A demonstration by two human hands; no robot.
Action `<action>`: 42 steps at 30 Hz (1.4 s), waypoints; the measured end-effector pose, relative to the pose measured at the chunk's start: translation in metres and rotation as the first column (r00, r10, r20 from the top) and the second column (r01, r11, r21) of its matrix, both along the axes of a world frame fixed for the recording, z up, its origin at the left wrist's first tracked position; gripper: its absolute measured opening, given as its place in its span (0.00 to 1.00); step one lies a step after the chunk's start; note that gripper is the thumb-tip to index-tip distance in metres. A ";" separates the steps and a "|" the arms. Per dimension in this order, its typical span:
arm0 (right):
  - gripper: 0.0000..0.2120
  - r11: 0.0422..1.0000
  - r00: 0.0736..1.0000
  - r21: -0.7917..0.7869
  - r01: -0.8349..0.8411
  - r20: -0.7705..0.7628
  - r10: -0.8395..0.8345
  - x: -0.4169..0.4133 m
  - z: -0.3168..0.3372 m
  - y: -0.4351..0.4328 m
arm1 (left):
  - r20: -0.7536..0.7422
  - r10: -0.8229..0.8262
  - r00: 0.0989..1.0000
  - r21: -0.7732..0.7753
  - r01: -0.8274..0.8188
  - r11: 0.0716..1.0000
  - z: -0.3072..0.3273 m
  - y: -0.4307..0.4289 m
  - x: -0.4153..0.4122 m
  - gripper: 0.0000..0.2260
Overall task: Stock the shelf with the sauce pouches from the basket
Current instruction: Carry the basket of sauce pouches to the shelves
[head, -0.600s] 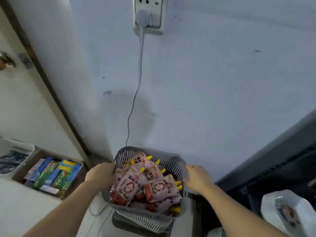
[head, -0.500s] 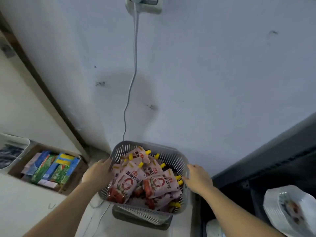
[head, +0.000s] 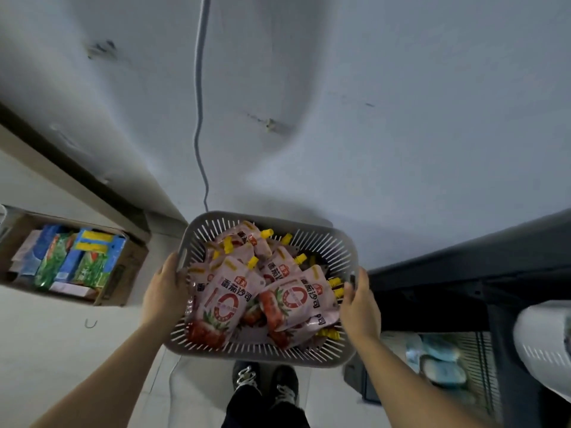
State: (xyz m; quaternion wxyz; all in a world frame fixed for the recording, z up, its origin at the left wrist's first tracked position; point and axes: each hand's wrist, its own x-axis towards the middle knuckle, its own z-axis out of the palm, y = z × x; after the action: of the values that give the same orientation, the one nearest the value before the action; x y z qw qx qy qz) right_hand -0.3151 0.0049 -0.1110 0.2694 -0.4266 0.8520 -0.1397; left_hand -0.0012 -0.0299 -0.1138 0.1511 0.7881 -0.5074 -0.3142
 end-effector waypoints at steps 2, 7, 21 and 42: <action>0.19 0.997 0.997 -0.028 0.067 0.037 -0.066 0.004 -0.003 0.002 | -0.095 0.077 0.992 -0.031 -0.081 0.996 0.000 -0.001 -0.002 0.17; 0.20 0.973 0.968 -0.076 0.218 0.142 -0.205 0.011 0.001 0.001 | -0.269 0.226 0.936 -0.002 -0.236 0.972 0.009 -0.003 -0.006 0.17; 0.19 0.989 0.970 -0.141 0.037 0.242 -0.002 0.029 0.053 0.002 | -0.253 0.547 0.798 0.042 -0.555 0.831 0.030 0.082 0.018 0.17; 0.17 0.593 0.553 -0.215 -0.776 0.219 0.804 0.266 0.137 0.100 | -0.343 0.939 -0.004 -0.025 -1.000 -0.014 0.116 0.418 0.083 0.15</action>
State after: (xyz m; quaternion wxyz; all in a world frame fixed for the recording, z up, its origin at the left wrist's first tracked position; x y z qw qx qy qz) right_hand -0.0489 0.1047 0.0257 0.4061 -0.7496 0.5119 -0.1048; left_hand 0.0821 0.3878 0.0021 0.4867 0.8453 0.1751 -0.1342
